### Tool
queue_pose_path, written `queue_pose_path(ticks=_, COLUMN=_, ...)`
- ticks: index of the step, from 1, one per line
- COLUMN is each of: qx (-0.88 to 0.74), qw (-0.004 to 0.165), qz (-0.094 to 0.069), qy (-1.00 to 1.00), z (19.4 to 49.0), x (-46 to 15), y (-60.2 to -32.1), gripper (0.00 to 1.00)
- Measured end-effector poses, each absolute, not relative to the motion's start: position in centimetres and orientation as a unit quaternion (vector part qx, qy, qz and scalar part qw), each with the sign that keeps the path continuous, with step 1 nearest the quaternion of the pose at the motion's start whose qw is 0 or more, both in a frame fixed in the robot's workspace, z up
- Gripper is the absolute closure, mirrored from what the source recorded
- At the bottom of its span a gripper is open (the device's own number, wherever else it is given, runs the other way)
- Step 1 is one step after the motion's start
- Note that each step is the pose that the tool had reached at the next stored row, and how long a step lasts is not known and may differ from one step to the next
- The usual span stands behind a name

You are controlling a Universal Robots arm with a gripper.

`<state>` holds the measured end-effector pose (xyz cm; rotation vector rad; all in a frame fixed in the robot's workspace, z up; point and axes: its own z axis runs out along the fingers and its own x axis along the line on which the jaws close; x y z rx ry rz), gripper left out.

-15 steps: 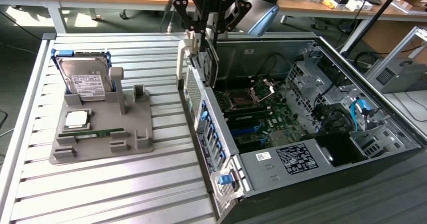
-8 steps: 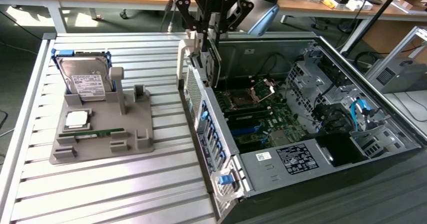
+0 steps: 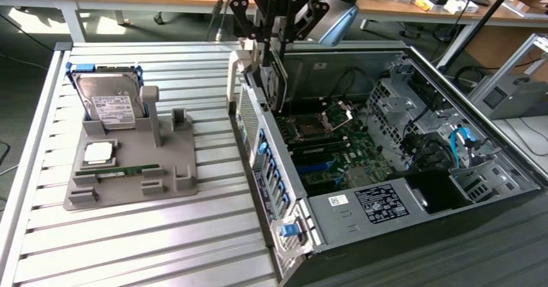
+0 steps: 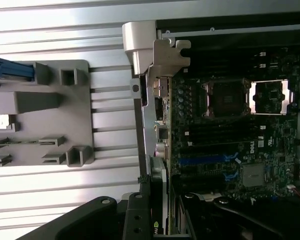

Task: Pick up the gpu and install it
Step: 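Pick up the gpu and move the gpu toward the slot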

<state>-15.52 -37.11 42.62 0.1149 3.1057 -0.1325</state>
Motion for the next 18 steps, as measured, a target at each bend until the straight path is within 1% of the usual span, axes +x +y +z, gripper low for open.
queue_pose_path(ticks=9, qx=0.037, qw=0.016, qz=-0.045, qy=0.998, z=42.6, x=-14.6, y=-37.2, gripper=0.73)
queue_pose_path(ticks=18, qx=0.037, qw=0.015, qz=-0.039, qy=0.998, z=42.6, x=-14.2, y=-37.7, gripper=0.73)
